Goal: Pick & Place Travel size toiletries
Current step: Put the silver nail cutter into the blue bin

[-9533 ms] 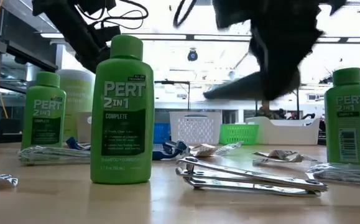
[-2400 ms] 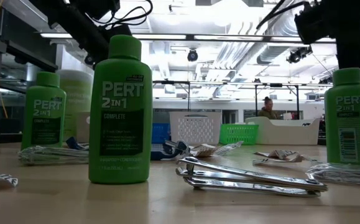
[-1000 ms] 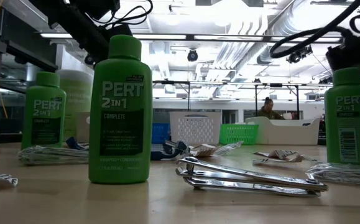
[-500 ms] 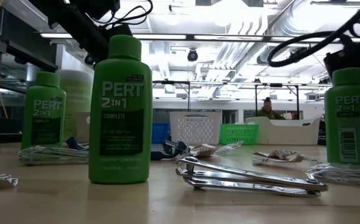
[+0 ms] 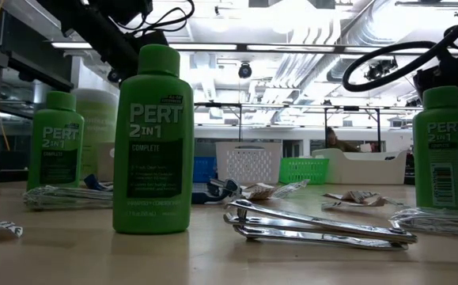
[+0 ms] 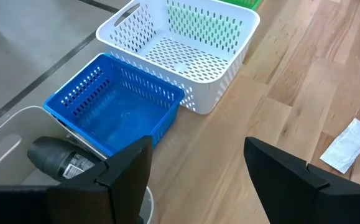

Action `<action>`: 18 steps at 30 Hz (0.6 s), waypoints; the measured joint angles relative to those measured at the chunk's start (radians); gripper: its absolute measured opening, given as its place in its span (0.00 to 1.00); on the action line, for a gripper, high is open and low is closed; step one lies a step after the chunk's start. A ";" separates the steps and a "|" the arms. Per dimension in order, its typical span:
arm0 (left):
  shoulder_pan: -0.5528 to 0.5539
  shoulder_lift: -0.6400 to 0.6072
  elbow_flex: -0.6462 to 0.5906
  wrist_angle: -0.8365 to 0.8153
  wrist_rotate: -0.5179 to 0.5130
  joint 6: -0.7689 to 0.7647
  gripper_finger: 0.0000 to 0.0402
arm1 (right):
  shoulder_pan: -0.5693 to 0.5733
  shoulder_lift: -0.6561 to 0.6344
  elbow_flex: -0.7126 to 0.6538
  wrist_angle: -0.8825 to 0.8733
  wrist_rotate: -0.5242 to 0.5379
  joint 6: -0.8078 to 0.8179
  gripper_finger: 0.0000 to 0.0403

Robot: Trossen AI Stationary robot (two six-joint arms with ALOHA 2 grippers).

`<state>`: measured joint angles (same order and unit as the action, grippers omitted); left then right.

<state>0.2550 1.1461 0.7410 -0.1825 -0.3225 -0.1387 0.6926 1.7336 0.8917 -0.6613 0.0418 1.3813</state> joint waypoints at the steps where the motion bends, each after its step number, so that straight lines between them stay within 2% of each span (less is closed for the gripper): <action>1: 0.000 0.000 0.000 0.000 0.000 0.000 0.63 | 0.000 0.000 0.000 0.000 -0.002 -0.002 0.10; 8: 0.000 0.000 0.000 -0.001 0.000 0.000 0.63 | -0.015 -0.030 0.022 -0.055 -0.027 0.004 0.10; 13: 0.000 0.000 0.000 -0.001 0.000 0.000 0.63 | -0.038 -0.114 0.065 -0.252 -0.032 0.004 0.10; 18: 0.000 0.000 0.000 -0.002 0.000 -0.008 0.63 | -0.061 -0.196 0.074 -0.466 0.057 0.002 0.10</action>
<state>0.2547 1.1461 0.7410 -0.1841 -0.3222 -0.1463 0.6316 1.5379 0.9653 -1.1274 0.0987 1.3837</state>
